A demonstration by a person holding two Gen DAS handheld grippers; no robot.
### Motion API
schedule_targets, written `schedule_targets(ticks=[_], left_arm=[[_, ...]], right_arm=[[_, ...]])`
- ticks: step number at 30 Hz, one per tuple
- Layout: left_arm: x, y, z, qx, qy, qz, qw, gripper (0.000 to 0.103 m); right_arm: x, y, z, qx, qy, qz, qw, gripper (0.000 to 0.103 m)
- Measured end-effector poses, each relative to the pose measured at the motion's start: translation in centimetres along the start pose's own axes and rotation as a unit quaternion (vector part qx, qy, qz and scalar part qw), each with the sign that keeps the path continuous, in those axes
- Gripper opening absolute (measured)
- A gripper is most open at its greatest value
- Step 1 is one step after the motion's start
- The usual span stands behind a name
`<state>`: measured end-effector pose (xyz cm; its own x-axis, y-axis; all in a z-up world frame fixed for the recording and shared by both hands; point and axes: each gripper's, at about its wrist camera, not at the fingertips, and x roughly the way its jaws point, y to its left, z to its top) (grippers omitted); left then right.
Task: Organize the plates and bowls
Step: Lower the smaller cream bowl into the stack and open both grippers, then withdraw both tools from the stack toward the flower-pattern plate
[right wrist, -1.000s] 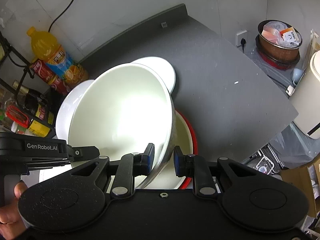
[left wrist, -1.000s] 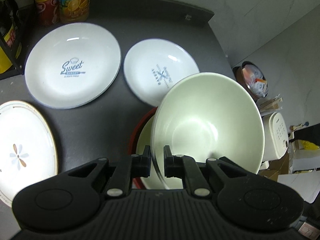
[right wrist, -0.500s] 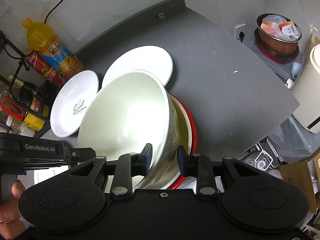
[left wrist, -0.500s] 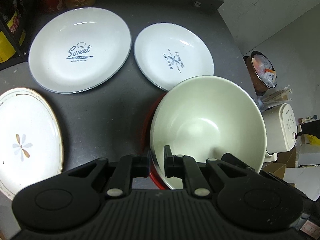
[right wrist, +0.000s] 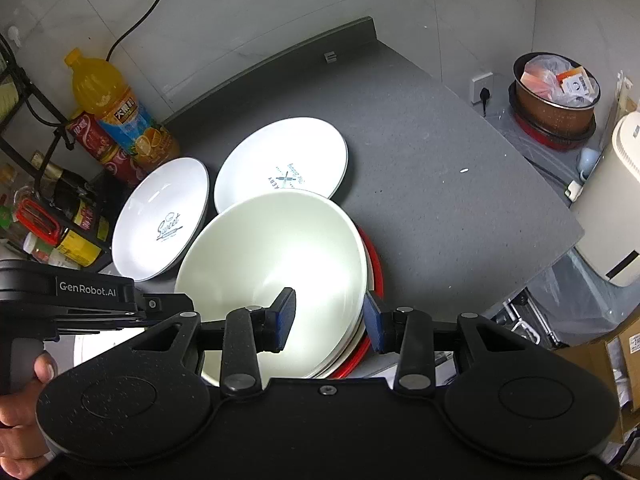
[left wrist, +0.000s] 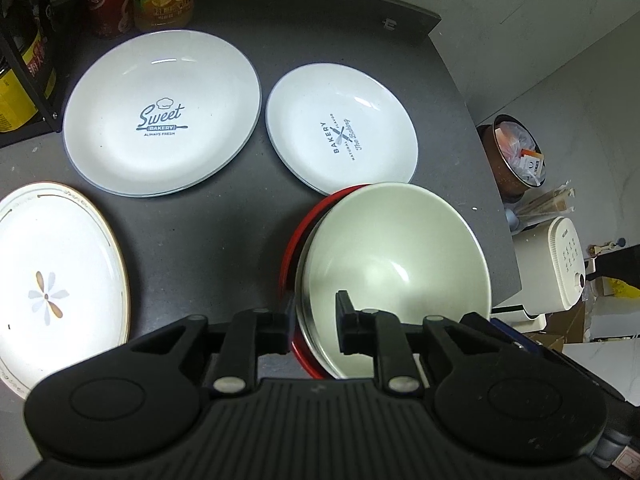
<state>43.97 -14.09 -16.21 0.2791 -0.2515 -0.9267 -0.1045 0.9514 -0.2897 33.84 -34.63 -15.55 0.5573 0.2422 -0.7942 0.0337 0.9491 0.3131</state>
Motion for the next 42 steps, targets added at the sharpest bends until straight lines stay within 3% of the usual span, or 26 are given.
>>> schedule_targets(ticks=[4,8,11,17,25,29,37,42], left_arm=[[-1.0,0.0,-0.3,0.012,-0.017,0.009,0.9997,0.024],[-2.5,0.9,-0.7,0.009,-0.039,0.013,0.9991,0.040],[-3.7,1.7,-1.1,0.007,-0.053,0.018,0.9984,0.052],[-6.3,3.8,-2.2,-0.002,-0.082,0.035,0.9960,0.066],[-8.8,6.7,-4.2,-0.012,-0.105,0.060,0.9926,0.070],[-9.9,8.0,-5.2,-0.008,-0.112,0.065,0.9915,0.078],[-11.5,11.7,-7.6,-0.026,-0.109,0.085,0.9901,0.087],[-12.5,14.3,-8.9,-0.048,-0.110,0.096,0.9881,0.088]], right_arm=[[-0.7,0.1,-0.2,0.003,-0.003,0.005,1.000,0.039],[-1.3,0.4,-0.5,0.003,-0.004,0.013,1.000,0.040],[-1.7,1.0,-0.8,0.004,-0.009,0.019,1.000,0.052],[-2.3,3.1,-1.3,-0.023,-0.014,0.037,0.999,0.064],[-2.6,6.9,-2.3,-0.065,-0.019,0.056,0.996,0.083],[-2.5,8.8,-3.0,-0.080,-0.020,0.062,0.995,0.092],[-2.0,12.9,-4.9,-0.114,-0.012,0.075,0.991,0.103],[-1.7,15.5,-5.6,-0.145,-0.005,0.082,0.986,0.103]])
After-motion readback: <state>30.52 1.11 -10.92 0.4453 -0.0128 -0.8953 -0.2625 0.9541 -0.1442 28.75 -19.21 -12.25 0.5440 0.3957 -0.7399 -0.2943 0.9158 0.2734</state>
